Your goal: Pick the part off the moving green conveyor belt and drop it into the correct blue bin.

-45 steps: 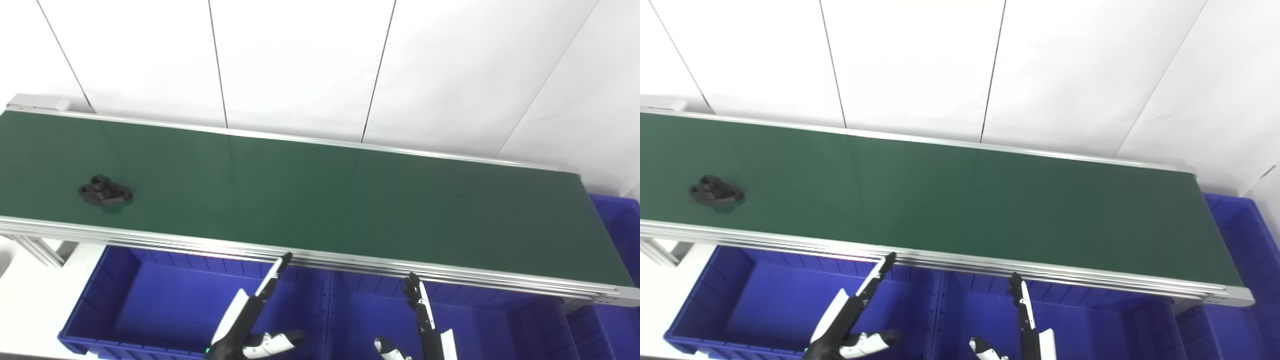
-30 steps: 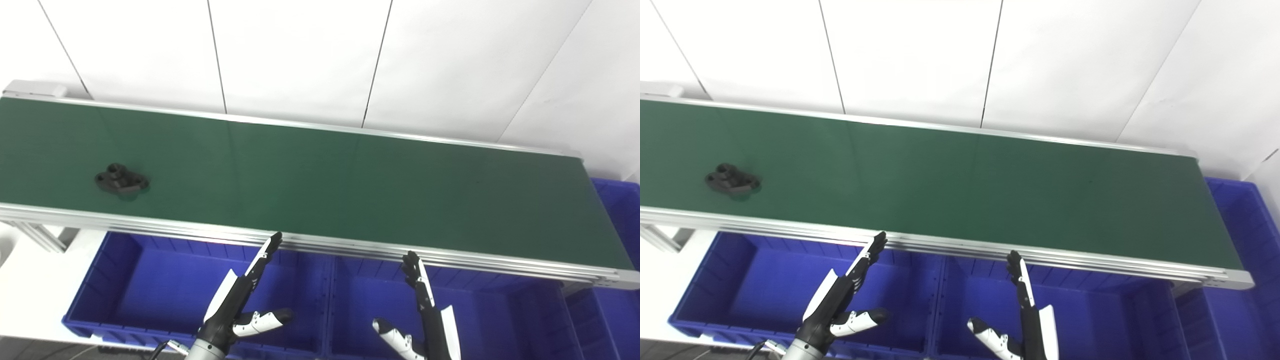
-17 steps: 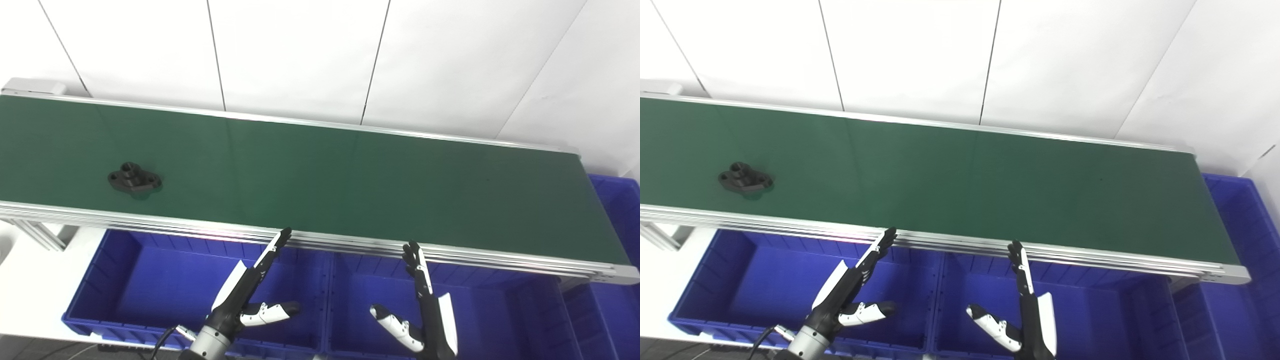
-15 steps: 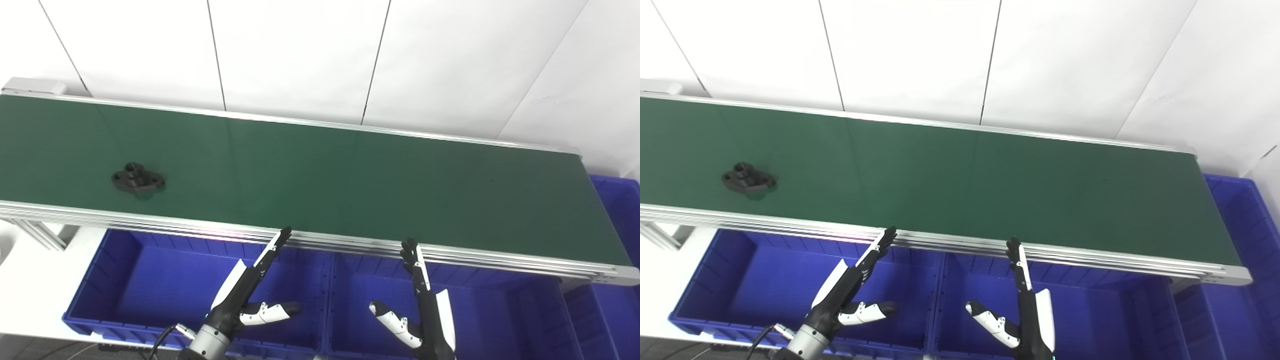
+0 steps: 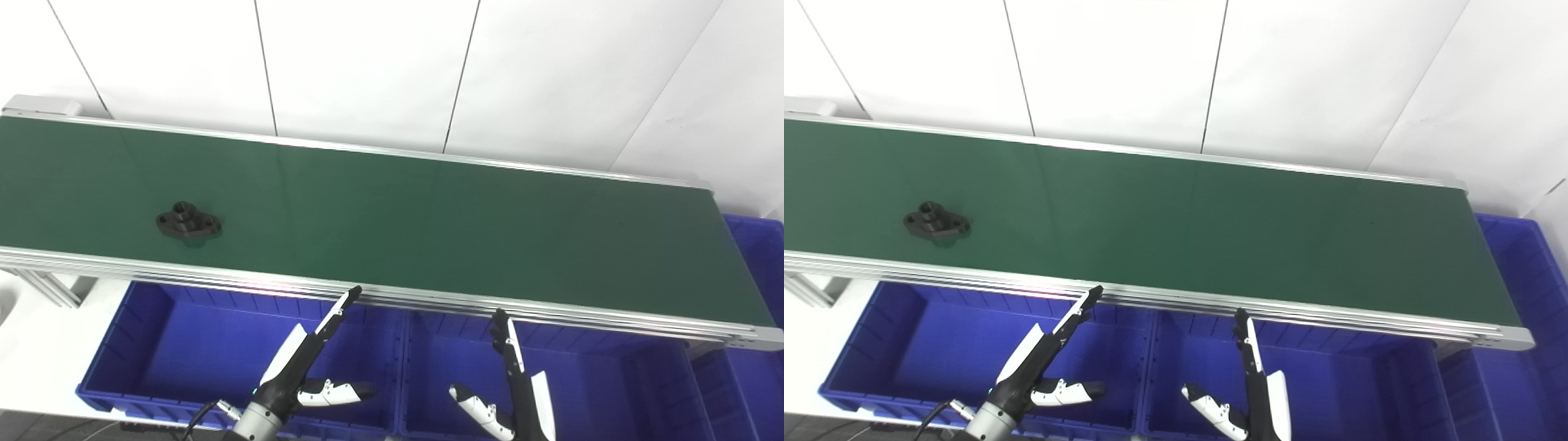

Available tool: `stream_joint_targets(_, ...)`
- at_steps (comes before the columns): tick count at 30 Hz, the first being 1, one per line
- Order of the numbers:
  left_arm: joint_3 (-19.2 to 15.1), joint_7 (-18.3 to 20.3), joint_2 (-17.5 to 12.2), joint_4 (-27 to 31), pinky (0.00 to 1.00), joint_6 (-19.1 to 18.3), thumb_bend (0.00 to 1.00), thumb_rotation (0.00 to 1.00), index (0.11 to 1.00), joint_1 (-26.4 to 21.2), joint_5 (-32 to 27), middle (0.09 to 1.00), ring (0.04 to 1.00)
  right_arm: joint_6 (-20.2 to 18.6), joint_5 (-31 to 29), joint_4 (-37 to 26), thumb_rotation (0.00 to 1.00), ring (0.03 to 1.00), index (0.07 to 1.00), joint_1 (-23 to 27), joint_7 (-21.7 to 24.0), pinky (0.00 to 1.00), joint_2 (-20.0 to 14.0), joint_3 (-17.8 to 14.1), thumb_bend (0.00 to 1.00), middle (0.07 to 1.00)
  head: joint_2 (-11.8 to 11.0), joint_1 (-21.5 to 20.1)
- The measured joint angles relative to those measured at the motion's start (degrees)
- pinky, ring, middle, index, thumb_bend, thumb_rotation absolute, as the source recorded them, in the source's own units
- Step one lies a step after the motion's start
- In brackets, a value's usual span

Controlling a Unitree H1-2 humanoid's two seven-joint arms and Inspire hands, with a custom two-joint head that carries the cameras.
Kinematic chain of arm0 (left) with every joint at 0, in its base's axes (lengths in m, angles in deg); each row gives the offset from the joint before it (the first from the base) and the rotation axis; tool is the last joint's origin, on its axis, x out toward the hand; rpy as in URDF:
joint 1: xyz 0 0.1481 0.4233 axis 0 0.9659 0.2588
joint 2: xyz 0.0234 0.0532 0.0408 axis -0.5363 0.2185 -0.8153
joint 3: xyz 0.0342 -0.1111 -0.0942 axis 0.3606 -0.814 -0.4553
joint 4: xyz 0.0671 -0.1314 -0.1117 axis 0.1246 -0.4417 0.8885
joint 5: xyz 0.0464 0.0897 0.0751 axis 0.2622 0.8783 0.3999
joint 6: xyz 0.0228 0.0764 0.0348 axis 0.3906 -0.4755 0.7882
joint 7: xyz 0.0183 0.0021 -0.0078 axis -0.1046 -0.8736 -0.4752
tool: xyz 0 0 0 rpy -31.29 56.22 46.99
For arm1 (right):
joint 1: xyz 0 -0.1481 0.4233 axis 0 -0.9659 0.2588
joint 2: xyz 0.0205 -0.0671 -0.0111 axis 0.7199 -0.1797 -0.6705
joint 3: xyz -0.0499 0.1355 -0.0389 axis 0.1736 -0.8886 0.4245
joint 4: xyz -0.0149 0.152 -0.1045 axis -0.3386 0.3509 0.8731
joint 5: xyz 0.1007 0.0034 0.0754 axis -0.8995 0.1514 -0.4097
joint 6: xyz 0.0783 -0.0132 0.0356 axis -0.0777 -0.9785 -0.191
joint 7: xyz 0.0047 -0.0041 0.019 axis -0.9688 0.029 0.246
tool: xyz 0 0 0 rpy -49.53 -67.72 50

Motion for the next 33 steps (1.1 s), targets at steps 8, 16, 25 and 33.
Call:
stream_joint_targets(8, 3.3, -4.8, -0.4, -1.9, 0.90, 0.0, 0.78, 0.65, 1.000, 0.0, 3.1, 1.000, 1.000, 0.0, -1.3, 2.8, 0.75, 0.952, 1.000, -0.1, 0.0, 0.95, -1.6, 1.6, 0.84, 0.972, -7.2, 8.7)
stream_joint_targets(16, 11.2, -14.1, -2.0, -6.7, 0.81, 0.1, 0.79, 0.54, 1.000, -2.3, 4.2, 1.000, 0.951, 0.0, -2.5, 6.2, 0.77, 0.999, 1.000, 1.3, -5.8, 1.00, -5.1, 6.4, 0.79, 0.999, -13.3, 15.0)
stream_joint_targets(25, 17.3, -22.1, -4.1, -9.0, 0.82, 0.1, 0.82, 0.52, 1.000, -5.4, 3.9, 1.000, 0.953, 0.0, -2.4, 7.2, 0.77, 0.998, 1.000, 1.9, -8.8, 1.00, -5.6, 8.2, 0.75, 1.000, -14.2, 14.8)
stream_joint_targets(33, 19.3, -23.7, -5.0, -9.8, 0.83, 0.1, 0.82, 0.49, 1.000, -6.4, 3.6, 1.000, 0.954, 0.0, -2.4, 7.3, 0.77, 0.999, 1.000, 2.9, -10.7, 1.00, -5.8, 9.6, 0.75, 1.000, -14.1, 14.0)
